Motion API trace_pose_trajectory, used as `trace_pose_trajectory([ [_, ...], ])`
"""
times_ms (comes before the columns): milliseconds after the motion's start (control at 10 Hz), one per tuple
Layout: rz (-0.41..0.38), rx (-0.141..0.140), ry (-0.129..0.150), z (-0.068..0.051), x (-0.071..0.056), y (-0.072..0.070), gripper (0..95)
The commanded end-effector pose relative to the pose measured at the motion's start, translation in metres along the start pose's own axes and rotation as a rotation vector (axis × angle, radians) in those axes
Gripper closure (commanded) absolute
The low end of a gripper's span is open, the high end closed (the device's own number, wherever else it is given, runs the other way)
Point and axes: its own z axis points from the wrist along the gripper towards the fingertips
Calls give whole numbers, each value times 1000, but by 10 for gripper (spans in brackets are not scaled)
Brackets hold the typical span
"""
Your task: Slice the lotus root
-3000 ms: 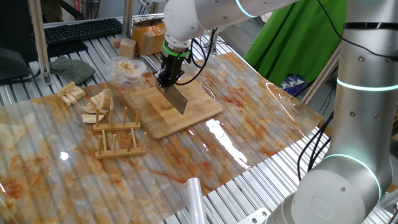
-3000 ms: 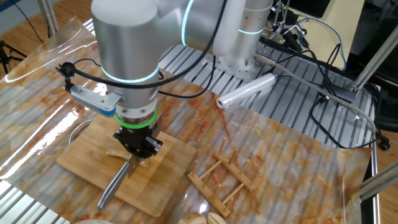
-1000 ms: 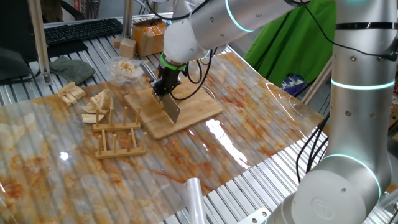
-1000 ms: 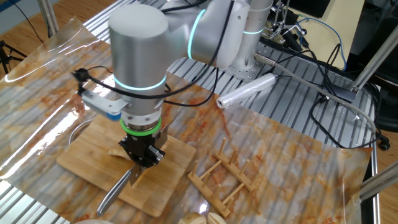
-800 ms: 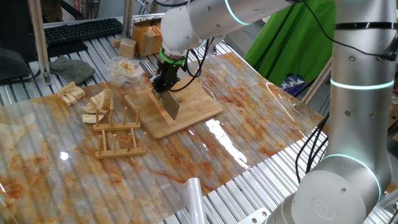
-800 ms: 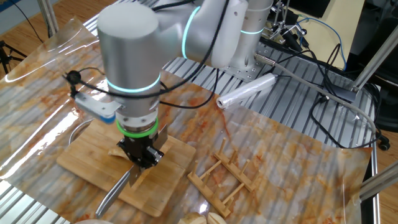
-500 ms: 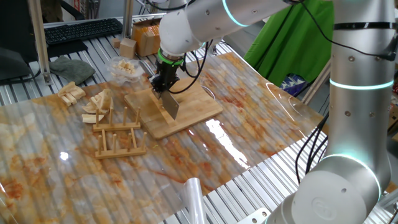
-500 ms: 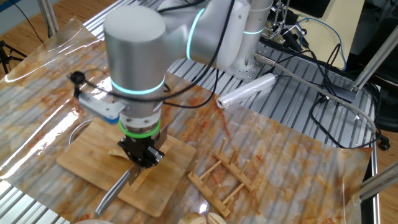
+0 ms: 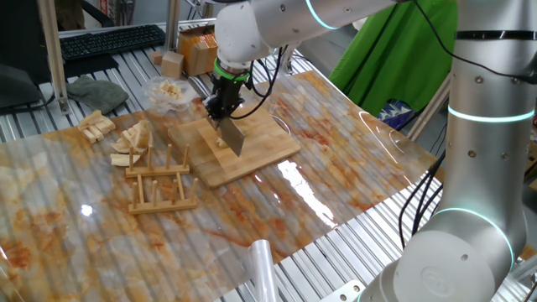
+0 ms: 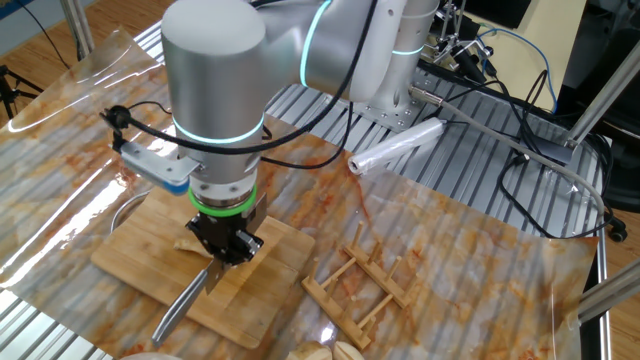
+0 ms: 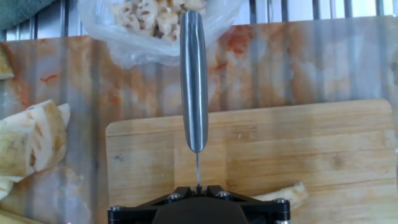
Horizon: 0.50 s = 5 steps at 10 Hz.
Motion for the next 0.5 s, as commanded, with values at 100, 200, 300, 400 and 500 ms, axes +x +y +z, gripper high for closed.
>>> trace_pose_trajectory([
  [100, -7, -1, 4, -4, 2, -4, 950],
  [200, -7, 0, 2, -3, 4, -6, 950],
  [300, -7, -5, 2, -2, 8, -8, 950],
  [400, -6, -5, 1, -2, 10, -8, 950],
  [500, -7, -5, 0, -2, 11, -9, 950],
])
